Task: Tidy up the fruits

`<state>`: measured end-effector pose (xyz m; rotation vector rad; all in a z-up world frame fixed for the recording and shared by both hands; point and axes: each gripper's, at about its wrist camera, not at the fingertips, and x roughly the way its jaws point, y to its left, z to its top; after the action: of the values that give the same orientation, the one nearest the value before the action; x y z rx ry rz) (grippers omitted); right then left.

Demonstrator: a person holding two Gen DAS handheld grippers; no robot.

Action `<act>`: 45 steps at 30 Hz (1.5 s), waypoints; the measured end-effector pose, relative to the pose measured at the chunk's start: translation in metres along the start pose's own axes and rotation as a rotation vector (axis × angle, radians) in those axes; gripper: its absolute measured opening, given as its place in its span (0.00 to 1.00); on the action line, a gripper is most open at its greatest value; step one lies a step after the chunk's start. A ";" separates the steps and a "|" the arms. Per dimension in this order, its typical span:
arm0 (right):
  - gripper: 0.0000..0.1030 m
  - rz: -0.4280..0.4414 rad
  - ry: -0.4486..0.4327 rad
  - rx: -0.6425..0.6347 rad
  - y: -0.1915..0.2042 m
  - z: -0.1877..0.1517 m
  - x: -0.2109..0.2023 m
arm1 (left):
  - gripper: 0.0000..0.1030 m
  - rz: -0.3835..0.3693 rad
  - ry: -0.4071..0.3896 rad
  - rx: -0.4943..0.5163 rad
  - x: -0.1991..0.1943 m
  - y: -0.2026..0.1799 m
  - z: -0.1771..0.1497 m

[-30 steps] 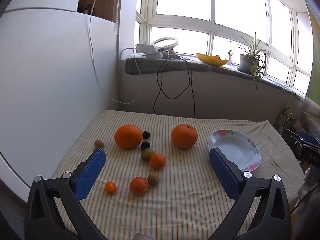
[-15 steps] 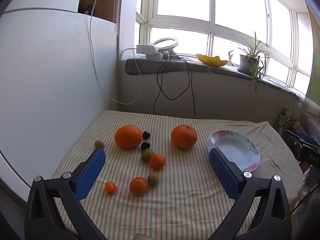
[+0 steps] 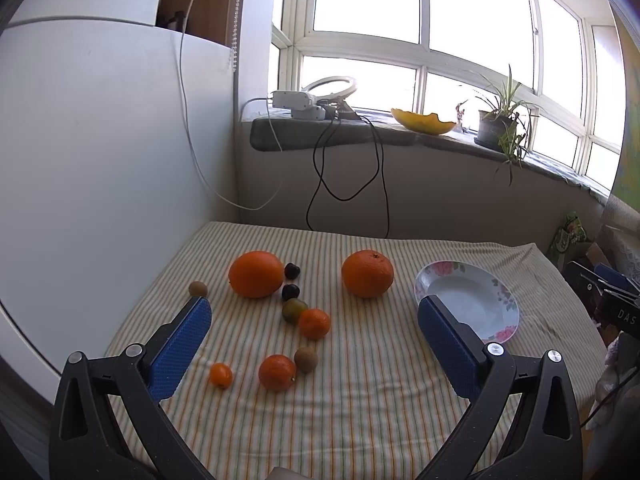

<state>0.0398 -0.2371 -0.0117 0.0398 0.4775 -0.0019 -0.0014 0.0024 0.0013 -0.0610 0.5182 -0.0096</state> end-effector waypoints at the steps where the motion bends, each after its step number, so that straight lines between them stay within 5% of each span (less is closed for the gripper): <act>1: 1.00 0.000 0.000 0.000 0.000 0.000 0.000 | 0.99 -0.001 0.000 0.000 0.000 0.000 0.000; 45: 1.00 0.016 0.020 -0.009 0.008 -0.002 0.005 | 0.99 -0.001 0.009 -0.006 0.003 0.003 -0.003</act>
<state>0.0428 -0.2294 -0.0155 0.0349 0.4970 0.0164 -0.0007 0.0052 -0.0030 -0.0668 0.5269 -0.0091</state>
